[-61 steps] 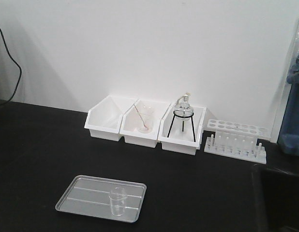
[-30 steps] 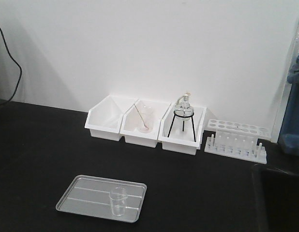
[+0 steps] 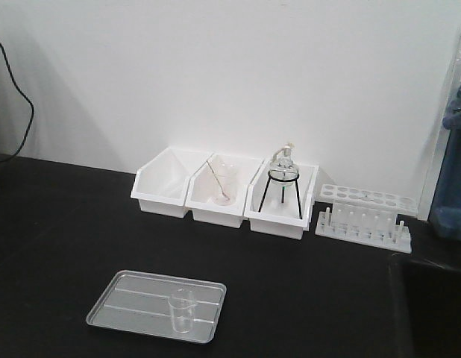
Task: Move beaker to silver tray on left bench
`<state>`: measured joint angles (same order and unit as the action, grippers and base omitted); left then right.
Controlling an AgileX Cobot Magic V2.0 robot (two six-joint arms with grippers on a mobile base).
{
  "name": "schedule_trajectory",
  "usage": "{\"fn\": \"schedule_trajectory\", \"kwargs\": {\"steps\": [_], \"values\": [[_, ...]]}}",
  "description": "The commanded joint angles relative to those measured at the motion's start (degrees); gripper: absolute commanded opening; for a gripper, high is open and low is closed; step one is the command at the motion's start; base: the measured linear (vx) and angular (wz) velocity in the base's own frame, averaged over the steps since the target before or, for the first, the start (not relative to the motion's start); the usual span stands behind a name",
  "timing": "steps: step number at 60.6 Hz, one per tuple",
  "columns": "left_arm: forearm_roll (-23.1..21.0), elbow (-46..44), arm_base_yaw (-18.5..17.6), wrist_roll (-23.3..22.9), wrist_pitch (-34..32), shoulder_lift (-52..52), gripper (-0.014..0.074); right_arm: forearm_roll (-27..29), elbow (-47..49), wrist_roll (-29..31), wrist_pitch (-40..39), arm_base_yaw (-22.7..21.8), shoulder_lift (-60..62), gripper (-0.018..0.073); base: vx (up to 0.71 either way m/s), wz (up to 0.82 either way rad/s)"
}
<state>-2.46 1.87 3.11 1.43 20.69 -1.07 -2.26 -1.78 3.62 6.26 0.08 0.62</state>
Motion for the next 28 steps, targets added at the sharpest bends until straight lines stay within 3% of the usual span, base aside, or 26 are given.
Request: {"fn": "schedule_trajectory", "kwargs": {"steps": [1,28], "values": [[-0.4,1.1,0.0,0.0,-4.5,-0.4,0.0001,-0.6,-0.3,0.6,-4.3,-0.3,0.7,-0.0012,0.0,0.0],[-0.4,1.1,0.0,0.0,-4.5,-0.4,0.0001,-0.4,-0.3,0.6,-4.3,-0.3,0.7,-0.0011,0.0,0.0]]}}
